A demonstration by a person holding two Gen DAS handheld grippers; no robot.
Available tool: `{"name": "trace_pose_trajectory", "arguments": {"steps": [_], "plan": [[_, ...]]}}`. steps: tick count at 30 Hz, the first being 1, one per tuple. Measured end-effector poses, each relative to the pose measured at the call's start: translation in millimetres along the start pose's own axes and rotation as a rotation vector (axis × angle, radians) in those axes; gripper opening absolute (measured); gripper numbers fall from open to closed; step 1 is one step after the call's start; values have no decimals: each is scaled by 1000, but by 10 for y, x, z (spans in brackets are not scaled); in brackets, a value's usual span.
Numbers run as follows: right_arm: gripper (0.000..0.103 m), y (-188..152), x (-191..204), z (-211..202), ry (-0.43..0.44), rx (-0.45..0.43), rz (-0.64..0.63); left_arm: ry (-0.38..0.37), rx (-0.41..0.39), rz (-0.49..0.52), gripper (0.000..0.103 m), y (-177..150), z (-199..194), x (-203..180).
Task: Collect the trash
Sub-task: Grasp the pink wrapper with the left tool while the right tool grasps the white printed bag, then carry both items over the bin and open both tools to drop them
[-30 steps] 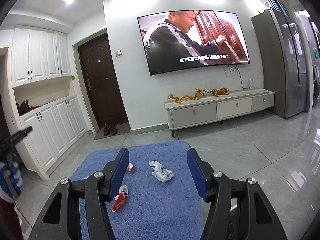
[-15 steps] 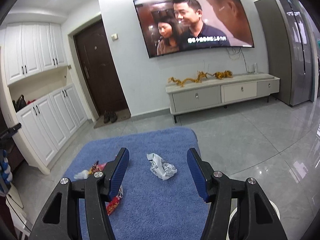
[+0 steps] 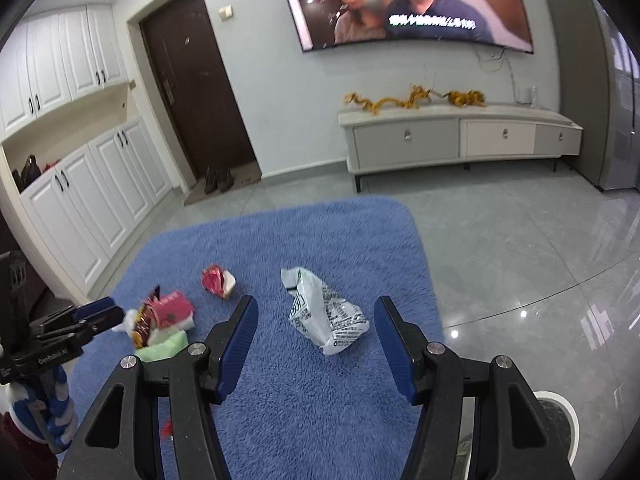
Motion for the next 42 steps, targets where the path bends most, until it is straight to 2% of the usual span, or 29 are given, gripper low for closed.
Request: {"name": "trace_pose_trajectory", "arguments": {"steps": [8, 12, 15, 20, 22, 23, 25, 28, 33, 42], "plan": [[58, -48, -15, 526, 11, 75, -40, 45, 72, -6, 46, 10, 497, 168], [58, -52, -29, 720, 13, 102, -46, 56, 89, 10, 32, 15, 665, 190], [58, -85, -14, 846, 19, 123, -61, 73, 69, 16, 27, 50, 727, 216], [57, -157, 61, 1048, 25, 149, -107, 47, 39, -14, 21, 154, 706, 266], [38, -194, 77, 1064, 22, 150, -124, 44, 24, -17, 21, 194, 657, 270], [37, -197, 82, 1064, 23, 147, -120, 38, 15, -20, 21, 217, 621, 263], [29, -190, 82, 991, 27, 135, -108, 24, -9, -27, 21, 249, 504, 244], [26, -153, 100, 768, 49, 103, -85, 25, -41, -22, 21, 298, 287, 222], [26, -51, 155, 261, 69, 34, -77, 24, -101, -21, 21, 352, -165, 178], [26, 73, 157, -944, 75, -130, -63, 3, -235, -2, 21, 422, -1019, -118]]}}
Point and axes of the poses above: each gripper's, at about its wrist camera, not at the fingertips, and z roughly the way its jaws point, x to its left, y to its top, the point moved 10 cm from there along z, roughly the way its jaws point, and after that the axes turned 4 degrees about -y, right-handed, at the moved point
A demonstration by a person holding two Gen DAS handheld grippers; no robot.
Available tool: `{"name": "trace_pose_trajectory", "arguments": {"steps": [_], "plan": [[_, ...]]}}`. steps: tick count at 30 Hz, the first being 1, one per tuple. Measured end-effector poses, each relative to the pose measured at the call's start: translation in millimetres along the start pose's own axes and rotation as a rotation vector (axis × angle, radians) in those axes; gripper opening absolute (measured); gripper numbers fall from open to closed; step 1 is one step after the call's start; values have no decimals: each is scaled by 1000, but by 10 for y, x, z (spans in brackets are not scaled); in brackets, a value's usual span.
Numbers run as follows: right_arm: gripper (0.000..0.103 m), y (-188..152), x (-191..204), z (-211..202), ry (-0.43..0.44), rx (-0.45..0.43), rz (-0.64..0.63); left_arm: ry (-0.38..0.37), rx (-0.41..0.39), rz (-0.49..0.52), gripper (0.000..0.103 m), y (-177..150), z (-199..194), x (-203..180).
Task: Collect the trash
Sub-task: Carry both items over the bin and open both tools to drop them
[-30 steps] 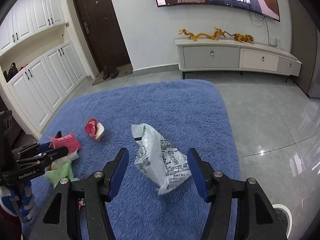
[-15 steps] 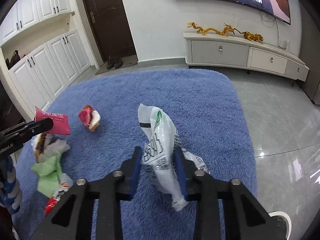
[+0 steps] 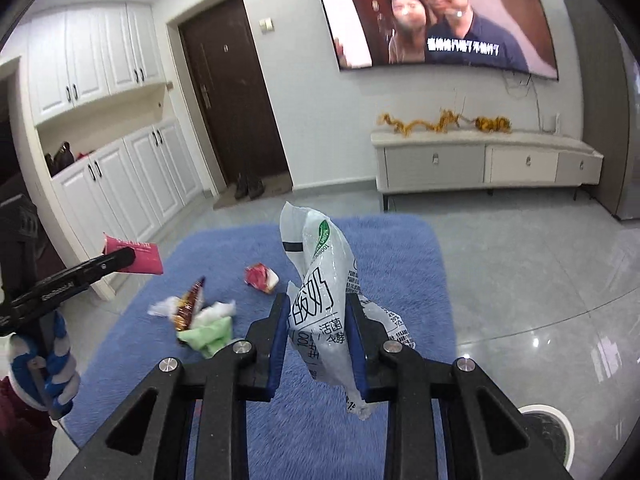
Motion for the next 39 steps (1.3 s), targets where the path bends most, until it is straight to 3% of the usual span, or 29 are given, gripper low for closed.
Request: {"name": "trace_pose_trajectory", "arguments": {"steps": [9, 20, 30, 39], "plan": [[26, 14, -256, -797, -71, -110, 41, -90, -50, 62, 21, 84, -368, -711], [26, -390, -1394, -1340, -259, -129, 209, -256, 48, 206, 21, -177, 59, -2175], [26, -1161, -2348, -1166, -332, 7, 385, -427, 275, 298, 21, -895, 887, -3634], [28, -1922, -3038, -676, -394, 171, 524, -492, 461, 301, 24, -1474, 1773, -4381]]}}
Point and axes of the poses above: each gripper's, at about its wrist camera, not at the fingertips, and z roughly the way its jaws point, x to its left, y to its top, the point moved 10 cm from there along z, roughly the way its jaws point, and after that the axes turned 4 degrees about -y, right-handed, at the moved point
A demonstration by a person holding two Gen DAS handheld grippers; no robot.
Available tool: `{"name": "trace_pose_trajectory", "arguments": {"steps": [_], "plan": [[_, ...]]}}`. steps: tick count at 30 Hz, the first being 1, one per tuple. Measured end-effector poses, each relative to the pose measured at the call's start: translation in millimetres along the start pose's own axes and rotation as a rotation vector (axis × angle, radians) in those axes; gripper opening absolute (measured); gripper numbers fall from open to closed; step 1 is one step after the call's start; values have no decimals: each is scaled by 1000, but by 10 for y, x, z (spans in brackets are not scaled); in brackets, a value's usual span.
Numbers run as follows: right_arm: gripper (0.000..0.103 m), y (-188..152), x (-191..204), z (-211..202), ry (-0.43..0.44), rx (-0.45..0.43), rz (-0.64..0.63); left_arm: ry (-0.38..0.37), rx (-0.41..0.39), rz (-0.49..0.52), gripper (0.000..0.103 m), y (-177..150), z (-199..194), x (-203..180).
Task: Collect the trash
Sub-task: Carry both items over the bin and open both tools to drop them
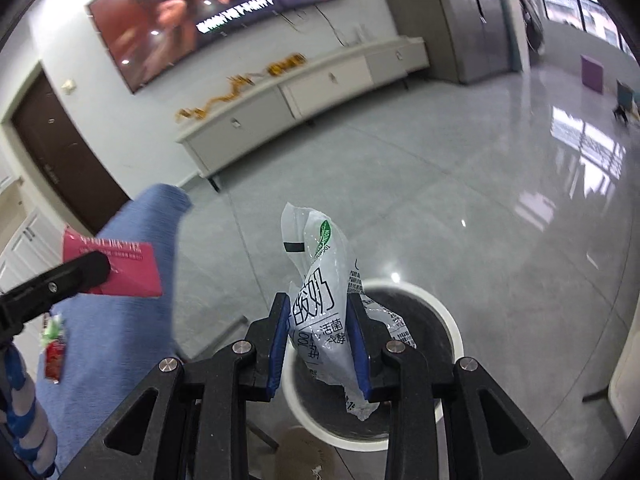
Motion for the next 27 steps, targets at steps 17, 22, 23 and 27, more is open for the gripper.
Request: {"name": "trace_pose_trajectory", "arguments": {"steps": [17, 22, 23, 27], "plan": [[53, -266, -583, 375, -66, 91, 137, -71, 114, -56, 51, -62, 694, -115], [53, -217, -580, 114, -70, 50, 150, -26, 79, -54, 51, -53, 479, -82], [53, -209, -571, 70, -71, 42, 150, -14, 67, -52, 51, -58, 418, -82], [55, -144, -495, -227, -75, -7, 147, 78, -13, -9, 62, -48, 14, -106]]}}
Point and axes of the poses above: each gripper's, at about its wrist camera, not at the fingertips, and z roughly the way its jaws point, x to its left, y to its top, the point moved 10 cm from there along z, roughly the way its jaws point, and after that the axes turned 4 degrees about -y, right-handed, at the moved point
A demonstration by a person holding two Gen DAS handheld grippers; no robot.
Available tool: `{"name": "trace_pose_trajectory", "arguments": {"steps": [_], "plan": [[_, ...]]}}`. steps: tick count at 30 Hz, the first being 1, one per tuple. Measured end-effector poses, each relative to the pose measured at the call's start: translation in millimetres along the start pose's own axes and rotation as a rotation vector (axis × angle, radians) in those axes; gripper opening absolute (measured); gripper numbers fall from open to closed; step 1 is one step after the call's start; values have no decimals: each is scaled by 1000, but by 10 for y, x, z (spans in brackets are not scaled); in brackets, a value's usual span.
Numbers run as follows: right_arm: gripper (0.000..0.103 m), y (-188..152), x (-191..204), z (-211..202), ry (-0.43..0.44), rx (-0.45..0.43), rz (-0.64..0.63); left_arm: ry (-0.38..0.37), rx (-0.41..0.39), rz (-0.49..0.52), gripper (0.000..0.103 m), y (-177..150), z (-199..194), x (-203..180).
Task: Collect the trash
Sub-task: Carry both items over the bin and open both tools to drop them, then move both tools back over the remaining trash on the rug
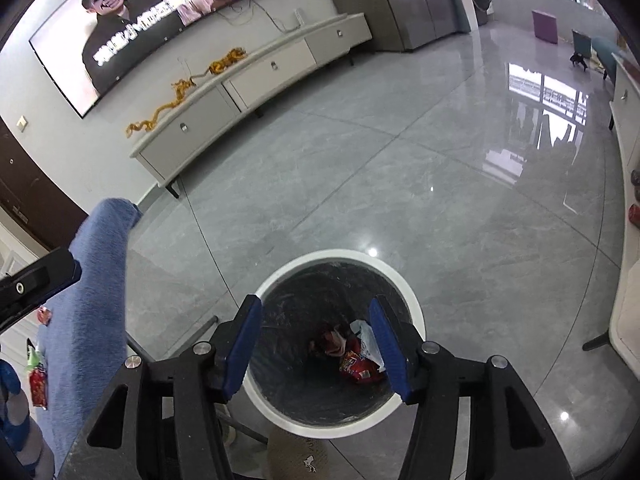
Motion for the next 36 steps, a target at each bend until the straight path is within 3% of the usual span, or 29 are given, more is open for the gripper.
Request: {"name": "trace_pose_trajectory", "arguments": {"steps": [2, 14, 36], "plan": [[56, 34, 60, -176, 6, -34, -7, 48, -46, 21, 67, -4, -196, 5], [62, 140, 746, -1170, 69, -217, -135, 260, -240, 82, 68, -181, -1364, 45], [65, -247, 2071, -2223, 227, -366, -373, 443, -490, -29, 68, -717, -3012, 469]]}}
Point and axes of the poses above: each gripper's, at about its wrist camera, not at the fingertips, and z roughly the way its jaws point, x to its left, y to its top, the point moved 10 cm from there along z, roughly the way its jaws point, and after that the axes turned 4 degrees about -y, right-handed, at the moved point
